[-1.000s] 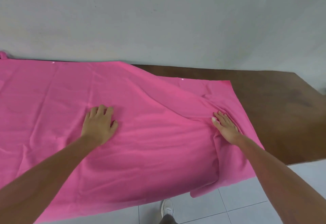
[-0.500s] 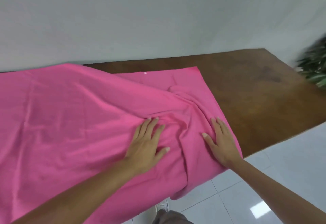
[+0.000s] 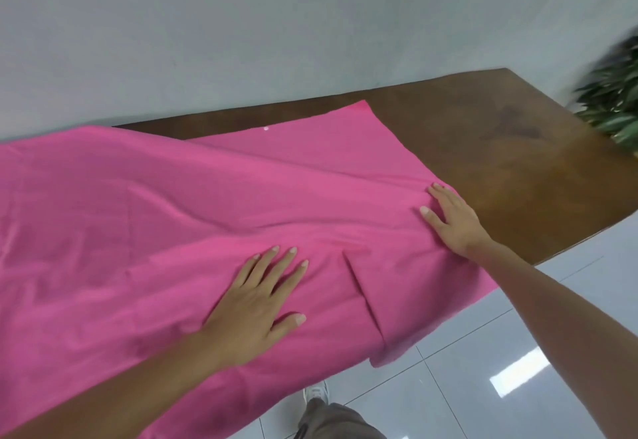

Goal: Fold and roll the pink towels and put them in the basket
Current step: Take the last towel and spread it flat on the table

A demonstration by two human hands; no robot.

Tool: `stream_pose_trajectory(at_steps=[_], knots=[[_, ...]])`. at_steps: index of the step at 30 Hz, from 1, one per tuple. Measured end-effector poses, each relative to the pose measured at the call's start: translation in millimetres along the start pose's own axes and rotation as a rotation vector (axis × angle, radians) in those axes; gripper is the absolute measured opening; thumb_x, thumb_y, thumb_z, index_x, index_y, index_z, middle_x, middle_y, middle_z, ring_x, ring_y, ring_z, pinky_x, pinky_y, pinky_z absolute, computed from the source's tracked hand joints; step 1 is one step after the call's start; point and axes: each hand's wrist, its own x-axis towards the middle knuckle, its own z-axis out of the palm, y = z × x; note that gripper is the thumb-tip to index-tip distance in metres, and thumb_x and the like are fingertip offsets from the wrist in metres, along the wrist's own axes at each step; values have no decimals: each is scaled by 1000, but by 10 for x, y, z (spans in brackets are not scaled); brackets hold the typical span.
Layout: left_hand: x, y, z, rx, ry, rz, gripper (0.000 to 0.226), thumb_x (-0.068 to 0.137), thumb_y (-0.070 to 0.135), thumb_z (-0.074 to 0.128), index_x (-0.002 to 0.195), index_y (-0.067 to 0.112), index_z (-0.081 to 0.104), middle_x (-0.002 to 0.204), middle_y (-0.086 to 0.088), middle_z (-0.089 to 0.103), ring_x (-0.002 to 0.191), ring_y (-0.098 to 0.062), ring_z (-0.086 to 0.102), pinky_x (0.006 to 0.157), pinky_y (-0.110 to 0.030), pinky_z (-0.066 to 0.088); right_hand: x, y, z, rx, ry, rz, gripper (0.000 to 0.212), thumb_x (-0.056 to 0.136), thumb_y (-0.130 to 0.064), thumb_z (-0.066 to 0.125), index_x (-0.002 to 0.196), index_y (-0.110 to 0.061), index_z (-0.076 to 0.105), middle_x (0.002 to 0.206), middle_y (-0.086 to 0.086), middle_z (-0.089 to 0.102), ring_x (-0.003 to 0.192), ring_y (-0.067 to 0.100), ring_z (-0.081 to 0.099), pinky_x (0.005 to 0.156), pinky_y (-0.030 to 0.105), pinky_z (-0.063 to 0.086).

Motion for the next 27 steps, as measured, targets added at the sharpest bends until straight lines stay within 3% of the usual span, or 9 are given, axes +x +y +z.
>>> stream_pose_trajectory(at_steps=[9, 12, 15, 19, 24, 27], knots=[[8, -114, -155, -9, -91, 170, 87, 91, 82, 24, 159, 35, -4, 167, 6, -8, 153, -19, -11, 121, -43, 0, 497, 232, -54, -102, -30, -6, 88, 89, -77, 16, 157, -23, 27, 167, -2, 19, 154, 14, 12, 125, 40, 14], [93, -150, -219, -60, -85, 179, 87, 88, 85, 31, 159, 38, 11, 165, 10, 8, 152, -16, 3, 121, -38, 4, 685, 219, -65, -106, -18, -6, 75, 96, -69, 26, 154, -21, 34, 163, 2, 28, 152, 19, 20, 124, 41, 15], [319, -207, -313, -113, 80, 153, 72, 92, 76, 40, 149, 32, 38, 145, 5, 39, 137, -17, 34, 113, -38, 24, 870, 83, -45, -93, 97, -31, 74, 95, -67, 26, 141, -14, 49, 147, 9, 49, 138, 29, 40, 117, 46, 27], [845, -543, -492, -105, 302, -42, 56, 100, 59, 37, 139, 21, 50, 135, -2, 49, 125, -24, 47, 103, -40, 35, 1198, -265, 11, -39, 162, -217, 59, 97, -52, 35, 132, -10, 57, 135, 12, 58, 126, 33, 50, 109, 46, 37], [1486, -1183, -678, -154, 328, -441, 67, 99, 55, 24, 137, 9, 54, 134, -13, 55, 126, -33, 49, 105, -48, 39, 1876, -668, 83, 40, 48, -327, 43, 103, -28, 47, 140, -8, 53, 143, 12, 54, 135, 32, 46, 117, 40, 32], [1806, -1584, -754, -120, 321, -560, 68, 98, 54, 21, 131, 7, 58, 125, -16, 61, 121, -36, 54, 102, -49, 42, 2289, -867, 141, 53, -55, -378, 49, 101, -17, 53, 149, -10, 44, 155, 10, 43, 146, 27, 34, 122, 33, 20]])
